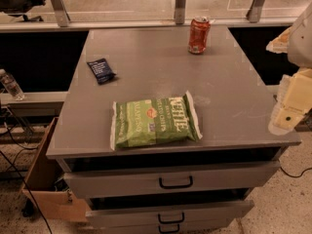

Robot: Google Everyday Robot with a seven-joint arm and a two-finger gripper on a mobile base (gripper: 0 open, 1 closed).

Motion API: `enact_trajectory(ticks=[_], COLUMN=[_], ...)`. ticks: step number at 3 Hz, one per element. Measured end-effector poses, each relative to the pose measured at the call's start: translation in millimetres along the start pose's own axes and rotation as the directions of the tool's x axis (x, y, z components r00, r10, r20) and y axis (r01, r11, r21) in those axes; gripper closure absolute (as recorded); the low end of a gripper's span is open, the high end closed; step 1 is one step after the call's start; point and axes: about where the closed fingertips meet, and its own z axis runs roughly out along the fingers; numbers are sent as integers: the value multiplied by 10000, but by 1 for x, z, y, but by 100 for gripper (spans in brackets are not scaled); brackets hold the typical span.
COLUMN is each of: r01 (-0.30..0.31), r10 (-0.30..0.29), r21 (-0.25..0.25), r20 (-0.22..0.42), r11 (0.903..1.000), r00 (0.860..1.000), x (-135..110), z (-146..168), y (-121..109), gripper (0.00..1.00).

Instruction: Pick coke can

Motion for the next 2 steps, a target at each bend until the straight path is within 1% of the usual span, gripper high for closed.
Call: enact_trajectory(ticks=[1,2], r01=[0,-159], r10=[0,151], r21=[2,111], r20=[1,615], r11=[10000,9998], r00=[10000,9980], x=[0,3], z=[0,12], y=[0,-18], gripper=[0,0])
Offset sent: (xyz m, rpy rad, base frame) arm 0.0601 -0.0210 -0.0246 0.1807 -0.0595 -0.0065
